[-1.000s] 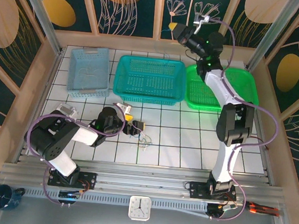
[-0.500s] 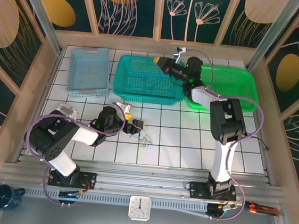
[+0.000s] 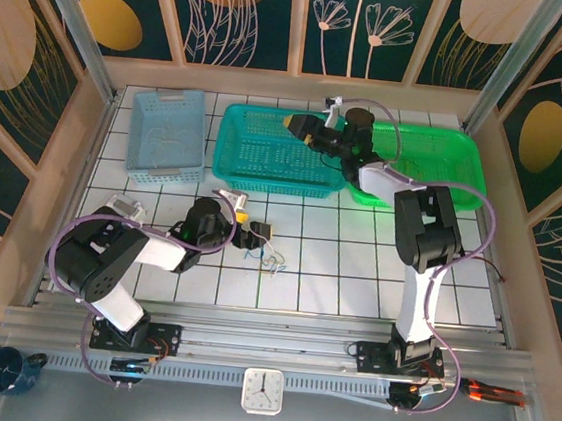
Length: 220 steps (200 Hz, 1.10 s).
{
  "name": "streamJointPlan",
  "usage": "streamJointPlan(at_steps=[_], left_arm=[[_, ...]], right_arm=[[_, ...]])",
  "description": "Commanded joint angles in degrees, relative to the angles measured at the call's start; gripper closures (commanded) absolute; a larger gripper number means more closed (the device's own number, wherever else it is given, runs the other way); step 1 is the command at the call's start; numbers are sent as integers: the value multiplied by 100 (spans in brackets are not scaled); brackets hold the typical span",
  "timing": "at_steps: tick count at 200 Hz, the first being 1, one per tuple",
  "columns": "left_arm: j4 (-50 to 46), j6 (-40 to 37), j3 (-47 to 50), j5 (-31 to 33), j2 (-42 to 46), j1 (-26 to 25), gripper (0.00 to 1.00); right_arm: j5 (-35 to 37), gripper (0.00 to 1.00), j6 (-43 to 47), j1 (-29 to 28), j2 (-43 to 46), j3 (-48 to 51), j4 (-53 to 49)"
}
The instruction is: Untangle the cables
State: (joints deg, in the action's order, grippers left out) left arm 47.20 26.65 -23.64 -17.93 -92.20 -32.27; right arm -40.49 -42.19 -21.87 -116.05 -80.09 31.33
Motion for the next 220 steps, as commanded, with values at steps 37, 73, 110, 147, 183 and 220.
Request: streamJointPlan(at_steps=[37,73,110,147,183,220], left_arm=[[-364,246,-358,318,-52,-16,1],[-650,317,-597,486,-39,-15,1],[-1116,357,-939,471,16,-17,1],[-1519,433,-1205,545,149,-16,1],[-1825,501,-1473,524,259,-14,1],[-2021,561,-1705,432,421,-12,1]], right_arm=[[182,33,806,-38,1713,819,-566],[290,33,959,-100,2668,2047,-468],[665,33,1618,-530,3467,3129,-896],[961,33,2168,-999,3943,4130,-743],[947,33,2304,-1152,4048,4734,-195],[876,33,2290,-1306,3761,4828,358]])
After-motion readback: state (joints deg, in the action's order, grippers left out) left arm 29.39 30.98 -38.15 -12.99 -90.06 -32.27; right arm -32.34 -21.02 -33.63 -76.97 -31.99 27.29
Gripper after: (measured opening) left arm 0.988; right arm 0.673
